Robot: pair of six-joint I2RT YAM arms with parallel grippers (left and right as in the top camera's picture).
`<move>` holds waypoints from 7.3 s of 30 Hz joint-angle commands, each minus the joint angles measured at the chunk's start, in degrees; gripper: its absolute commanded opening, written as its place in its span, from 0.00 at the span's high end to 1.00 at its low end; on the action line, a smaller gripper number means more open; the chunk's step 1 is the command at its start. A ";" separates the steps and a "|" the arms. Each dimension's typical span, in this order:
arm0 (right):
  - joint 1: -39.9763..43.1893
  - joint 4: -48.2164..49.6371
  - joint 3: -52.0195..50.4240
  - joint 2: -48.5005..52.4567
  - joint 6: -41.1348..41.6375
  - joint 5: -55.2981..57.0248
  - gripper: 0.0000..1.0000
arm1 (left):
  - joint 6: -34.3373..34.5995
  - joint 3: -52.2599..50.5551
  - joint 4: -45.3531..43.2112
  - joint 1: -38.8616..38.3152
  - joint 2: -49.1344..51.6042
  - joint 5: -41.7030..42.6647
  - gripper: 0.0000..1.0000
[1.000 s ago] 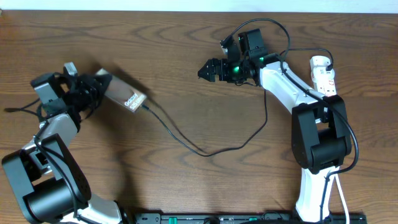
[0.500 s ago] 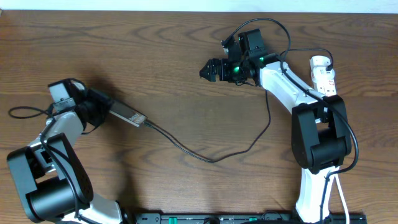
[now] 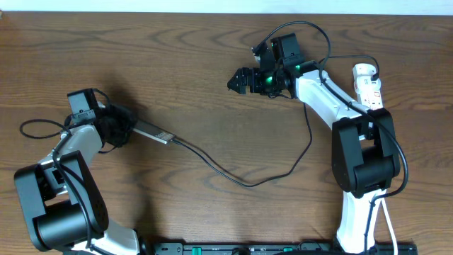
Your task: Plug charger to phone and switch on socket
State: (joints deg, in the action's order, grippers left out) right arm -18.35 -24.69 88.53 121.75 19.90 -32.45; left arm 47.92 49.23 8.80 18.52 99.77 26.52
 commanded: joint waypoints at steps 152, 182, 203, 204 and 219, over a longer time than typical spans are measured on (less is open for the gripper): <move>34.80 -25.86 10.97 5.33 -20.39 7.26 0.01 | -32.04 7.26 -1.11 -7.85 -22.58 -3.91 0.12; 35.06 -28.89 10.93 5.33 -15.82 11.32 0.01 | -32.04 7.26 -1.11 -7.85 -22.58 -3.91 0.12; 35.30 -28.96 13.49 -0.07 -11.72 19.41 0.01 | -32.04 7.26 -1.60 -7.85 -22.62 -3.91 0.12; 35.30 -29.24 13.49 -1.84 -11.02 21.18 0.01 | -32.02 7.26 -1.62 -7.85 -22.62 -3.91 0.12; 34.82 -35.80 13.49 -33.55 4.26 27.17 0.01 | -32.02 7.26 1.95 -7.85 -22.62 -3.89 0.12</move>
State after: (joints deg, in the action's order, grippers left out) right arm 16.99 -60.16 101.60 91.31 20.51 -6.39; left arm 16.64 57.01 10.09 10.81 76.77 23.38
